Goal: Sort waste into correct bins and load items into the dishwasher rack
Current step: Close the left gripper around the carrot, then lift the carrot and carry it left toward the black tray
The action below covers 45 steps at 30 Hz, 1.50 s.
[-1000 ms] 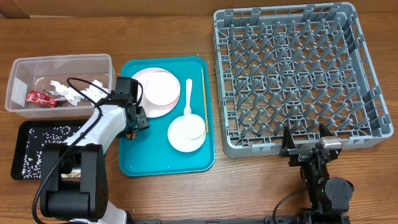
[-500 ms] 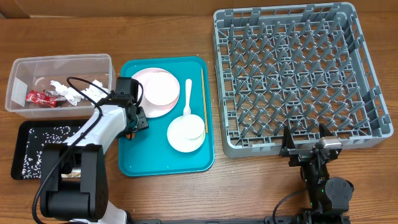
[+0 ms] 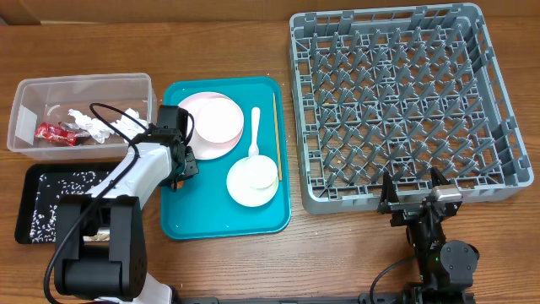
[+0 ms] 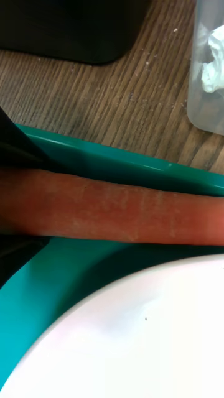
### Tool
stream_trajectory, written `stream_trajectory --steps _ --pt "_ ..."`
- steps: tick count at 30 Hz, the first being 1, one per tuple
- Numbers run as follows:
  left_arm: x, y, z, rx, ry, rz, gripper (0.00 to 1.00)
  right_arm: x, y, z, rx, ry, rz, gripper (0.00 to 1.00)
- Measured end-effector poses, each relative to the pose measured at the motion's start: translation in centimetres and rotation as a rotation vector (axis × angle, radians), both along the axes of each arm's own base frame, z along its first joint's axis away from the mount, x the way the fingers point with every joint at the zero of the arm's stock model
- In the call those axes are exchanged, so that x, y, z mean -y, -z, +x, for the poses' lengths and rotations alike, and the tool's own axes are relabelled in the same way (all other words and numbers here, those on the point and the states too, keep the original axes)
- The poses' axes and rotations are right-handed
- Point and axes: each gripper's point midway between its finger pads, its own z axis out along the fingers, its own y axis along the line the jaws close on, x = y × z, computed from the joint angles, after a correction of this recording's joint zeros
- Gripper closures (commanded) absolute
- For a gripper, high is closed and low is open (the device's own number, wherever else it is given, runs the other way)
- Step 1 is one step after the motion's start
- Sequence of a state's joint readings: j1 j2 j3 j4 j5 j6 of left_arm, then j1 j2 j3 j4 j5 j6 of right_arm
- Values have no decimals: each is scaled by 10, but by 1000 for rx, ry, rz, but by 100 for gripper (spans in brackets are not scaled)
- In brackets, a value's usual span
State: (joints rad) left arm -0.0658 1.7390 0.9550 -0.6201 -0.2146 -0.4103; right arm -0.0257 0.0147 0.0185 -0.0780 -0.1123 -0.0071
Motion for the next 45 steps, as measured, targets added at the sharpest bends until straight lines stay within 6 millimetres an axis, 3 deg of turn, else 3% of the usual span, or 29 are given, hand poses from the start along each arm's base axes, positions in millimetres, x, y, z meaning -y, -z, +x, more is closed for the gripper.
stream_trajectory --steps 12,19,36,45 --pt "-2 -2 -19 -90 -2 9 93 0 0 0 -1 0 0 0" --pt "-2 -13 -20 -137 -4 13 94 0 0 0 -1 0 0 0" --pt "2 -65 -2 -99 -15 -10 96 0 0 0 0 0 0 0" --pt "-1 -116 -6 58 -84 -38 96 0 0 0 -1 0 0 0"
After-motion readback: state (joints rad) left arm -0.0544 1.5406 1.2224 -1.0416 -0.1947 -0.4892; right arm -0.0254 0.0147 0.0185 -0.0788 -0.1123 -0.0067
